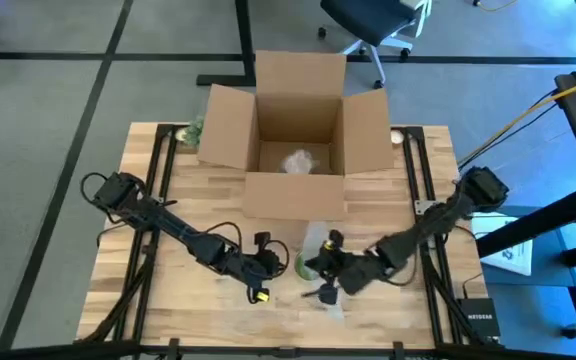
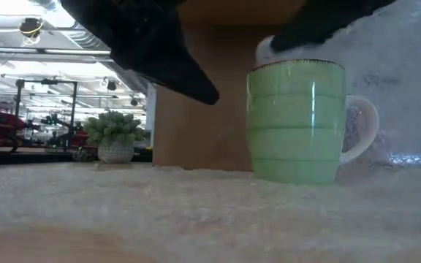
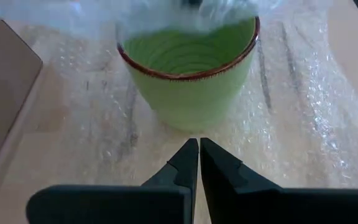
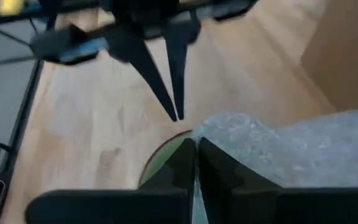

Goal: Wrap mug
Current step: Wrap the green mug with bubble wrap

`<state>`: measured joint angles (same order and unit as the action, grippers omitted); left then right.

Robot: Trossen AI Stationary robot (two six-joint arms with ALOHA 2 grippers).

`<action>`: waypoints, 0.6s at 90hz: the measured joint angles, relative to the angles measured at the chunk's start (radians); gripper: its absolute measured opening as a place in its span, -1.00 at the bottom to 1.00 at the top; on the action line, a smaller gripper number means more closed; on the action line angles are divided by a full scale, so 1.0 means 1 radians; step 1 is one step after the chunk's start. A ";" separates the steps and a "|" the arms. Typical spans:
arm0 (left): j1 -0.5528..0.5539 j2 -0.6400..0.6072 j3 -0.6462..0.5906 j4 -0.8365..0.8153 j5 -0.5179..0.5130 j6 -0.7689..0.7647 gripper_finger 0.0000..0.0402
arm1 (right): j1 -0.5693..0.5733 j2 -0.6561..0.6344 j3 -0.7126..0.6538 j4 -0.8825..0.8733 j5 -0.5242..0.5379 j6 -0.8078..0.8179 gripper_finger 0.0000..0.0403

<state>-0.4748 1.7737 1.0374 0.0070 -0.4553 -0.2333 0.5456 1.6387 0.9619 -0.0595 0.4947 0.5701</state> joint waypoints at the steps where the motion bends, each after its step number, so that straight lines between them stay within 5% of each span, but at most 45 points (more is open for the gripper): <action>1: -0.001 -0.001 0.000 -0.002 0.000 -0.001 -1.00 | -0.004 0.002 0.000 -0.002 -0.009 0.000 -1.00; 37: -0.012 -0.095 0.041 -0.002 -0.007 0.007 -1.00 | -0.043 0.015 0.000 -0.002 -0.132 -0.007 -0.99; 54: 0.007 -0.081 0.041 0.061 0.069 0.023 -1.00 | -0.043 0.015 0.000 -0.002 -0.133 -0.039 -0.74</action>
<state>-0.4675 1.6924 1.0786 0.0685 -0.3862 -0.2104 0.5030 1.6539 0.9615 -0.0610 0.3618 0.5312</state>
